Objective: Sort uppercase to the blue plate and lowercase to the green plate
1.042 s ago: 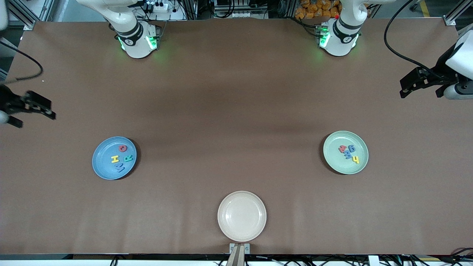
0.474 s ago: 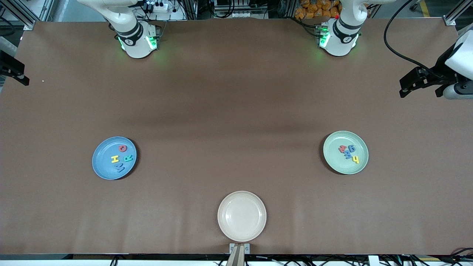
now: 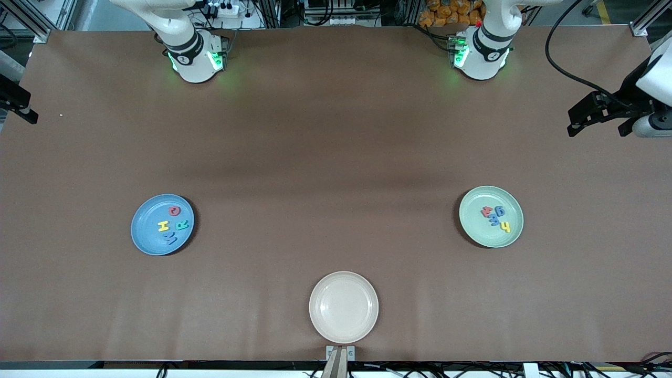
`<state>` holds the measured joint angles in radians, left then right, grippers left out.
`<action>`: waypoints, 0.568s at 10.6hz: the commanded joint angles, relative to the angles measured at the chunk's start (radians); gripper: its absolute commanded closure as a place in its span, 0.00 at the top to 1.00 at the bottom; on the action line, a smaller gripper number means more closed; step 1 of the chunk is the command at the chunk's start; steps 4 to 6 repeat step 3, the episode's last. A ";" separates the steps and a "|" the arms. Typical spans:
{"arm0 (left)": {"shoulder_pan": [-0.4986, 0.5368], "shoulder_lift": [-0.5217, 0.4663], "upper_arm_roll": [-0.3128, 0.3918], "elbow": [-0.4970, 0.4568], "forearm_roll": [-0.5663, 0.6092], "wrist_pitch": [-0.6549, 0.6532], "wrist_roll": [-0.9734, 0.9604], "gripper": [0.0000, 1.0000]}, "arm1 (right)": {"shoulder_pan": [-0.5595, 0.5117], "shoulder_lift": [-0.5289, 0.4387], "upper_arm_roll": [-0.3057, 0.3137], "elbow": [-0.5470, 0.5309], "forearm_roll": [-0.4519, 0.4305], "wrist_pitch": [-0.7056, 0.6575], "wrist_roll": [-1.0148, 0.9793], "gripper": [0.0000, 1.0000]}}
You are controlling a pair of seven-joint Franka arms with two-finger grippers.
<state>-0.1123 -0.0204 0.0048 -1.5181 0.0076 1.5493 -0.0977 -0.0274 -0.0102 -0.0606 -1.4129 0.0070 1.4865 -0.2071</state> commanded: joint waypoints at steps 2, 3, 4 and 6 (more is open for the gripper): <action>0.000 0.002 0.004 0.029 -0.021 -0.031 0.010 1.00 | -0.025 -0.010 0.018 -0.017 0.031 0.015 0.012 1.00; 0.000 0.002 0.004 0.029 -0.021 -0.031 0.010 1.00 | -0.025 -0.010 0.018 -0.017 0.033 0.009 0.018 1.00; 0.000 0.002 0.004 0.029 -0.021 -0.031 0.010 1.00 | -0.025 -0.010 0.018 -0.017 0.033 0.009 0.018 1.00; 0.000 0.002 0.004 0.029 -0.021 -0.031 0.010 1.00 | -0.025 -0.010 0.018 -0.017 0.033 0.009 0.018 1.00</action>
